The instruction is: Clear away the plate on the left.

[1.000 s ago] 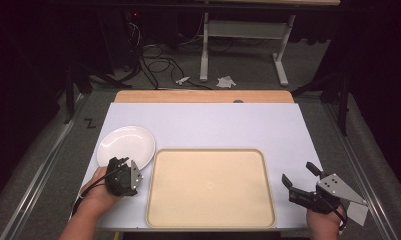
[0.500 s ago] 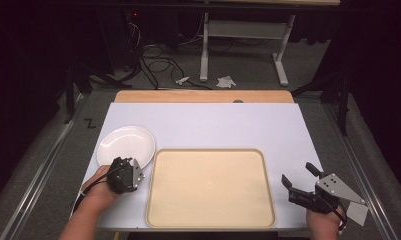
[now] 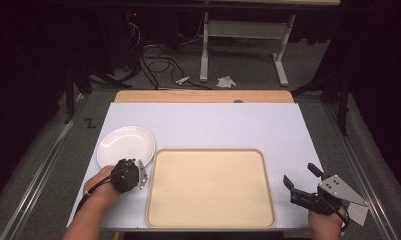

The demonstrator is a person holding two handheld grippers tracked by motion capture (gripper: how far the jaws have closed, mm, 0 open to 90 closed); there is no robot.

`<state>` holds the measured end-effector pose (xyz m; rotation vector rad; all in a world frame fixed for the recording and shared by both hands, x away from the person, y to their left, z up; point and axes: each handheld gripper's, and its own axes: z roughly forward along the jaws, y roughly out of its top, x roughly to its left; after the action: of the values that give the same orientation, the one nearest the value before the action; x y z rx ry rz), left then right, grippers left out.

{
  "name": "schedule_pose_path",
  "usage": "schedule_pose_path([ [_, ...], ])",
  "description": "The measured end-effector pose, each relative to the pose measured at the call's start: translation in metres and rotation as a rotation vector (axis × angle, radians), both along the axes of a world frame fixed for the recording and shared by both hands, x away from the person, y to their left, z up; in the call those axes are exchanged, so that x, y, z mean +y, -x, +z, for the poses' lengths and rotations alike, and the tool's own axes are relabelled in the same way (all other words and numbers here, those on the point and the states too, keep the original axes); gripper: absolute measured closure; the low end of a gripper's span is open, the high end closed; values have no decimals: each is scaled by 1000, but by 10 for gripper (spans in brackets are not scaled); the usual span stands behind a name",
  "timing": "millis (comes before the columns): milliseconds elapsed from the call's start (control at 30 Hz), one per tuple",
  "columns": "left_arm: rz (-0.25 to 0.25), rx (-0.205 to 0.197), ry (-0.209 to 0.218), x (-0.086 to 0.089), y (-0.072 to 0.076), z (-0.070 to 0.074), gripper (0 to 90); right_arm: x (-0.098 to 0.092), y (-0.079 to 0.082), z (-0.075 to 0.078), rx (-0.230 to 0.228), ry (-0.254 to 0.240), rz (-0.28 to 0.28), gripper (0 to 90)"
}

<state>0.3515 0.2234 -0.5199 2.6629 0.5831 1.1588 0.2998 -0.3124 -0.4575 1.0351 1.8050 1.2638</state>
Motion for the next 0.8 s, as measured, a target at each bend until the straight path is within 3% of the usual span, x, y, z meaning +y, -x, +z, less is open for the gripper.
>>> schedule_pose_path([
  [233,15,39,4,-4,0,0,685,3,2,1,0,3,6,114],
  [367,35,64,35,-5,0,-1,774,0,2,1,0,-2,7,114],
  [400,41,72,54,-4,-1,-1,773,-1,2,0,0,-3,5,114],
  [600,45,74,65,-3,-2,0,769,-1,1,1,5,-7,13,114],
  [800,39,71,27,-5,-2,1,784,0,1,1,-1,-3,18,114],
])
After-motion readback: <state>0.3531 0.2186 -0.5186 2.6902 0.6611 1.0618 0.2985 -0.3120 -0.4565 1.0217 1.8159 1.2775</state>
